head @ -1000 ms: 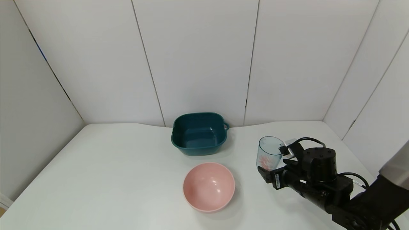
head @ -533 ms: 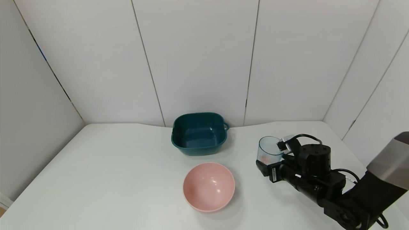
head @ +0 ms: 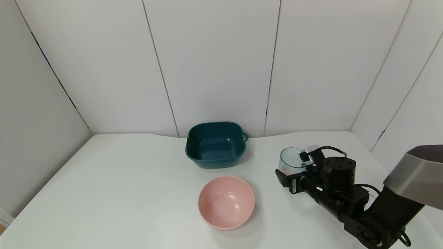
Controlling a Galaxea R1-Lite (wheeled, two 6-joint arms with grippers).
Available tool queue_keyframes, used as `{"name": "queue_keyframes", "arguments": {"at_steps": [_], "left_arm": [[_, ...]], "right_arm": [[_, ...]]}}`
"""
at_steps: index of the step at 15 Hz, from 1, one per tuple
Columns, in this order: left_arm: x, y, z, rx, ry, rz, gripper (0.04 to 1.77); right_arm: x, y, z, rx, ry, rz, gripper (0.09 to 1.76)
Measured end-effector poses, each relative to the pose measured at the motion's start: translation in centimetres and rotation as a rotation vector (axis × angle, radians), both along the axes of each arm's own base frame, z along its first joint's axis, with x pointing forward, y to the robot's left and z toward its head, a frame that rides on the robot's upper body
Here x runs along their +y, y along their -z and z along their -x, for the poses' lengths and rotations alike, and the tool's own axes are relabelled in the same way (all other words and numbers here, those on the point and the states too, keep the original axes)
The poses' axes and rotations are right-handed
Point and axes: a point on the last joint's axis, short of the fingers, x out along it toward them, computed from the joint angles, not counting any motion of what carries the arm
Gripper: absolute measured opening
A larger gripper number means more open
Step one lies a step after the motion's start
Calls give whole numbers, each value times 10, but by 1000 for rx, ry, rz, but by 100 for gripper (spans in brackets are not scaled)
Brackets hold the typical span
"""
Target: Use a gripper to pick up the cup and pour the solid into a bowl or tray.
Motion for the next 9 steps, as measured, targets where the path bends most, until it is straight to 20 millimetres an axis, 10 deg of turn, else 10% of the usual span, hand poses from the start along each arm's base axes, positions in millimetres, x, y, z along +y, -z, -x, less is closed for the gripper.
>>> {"name": "queue_keyframes", "arguments": {"at_steps": [9], "left_arm": [[0, 0, 0, 0, 0, 0, 172]], "right_arm": [[-4, 17, -7, -66, 17, -33, 171]]}}
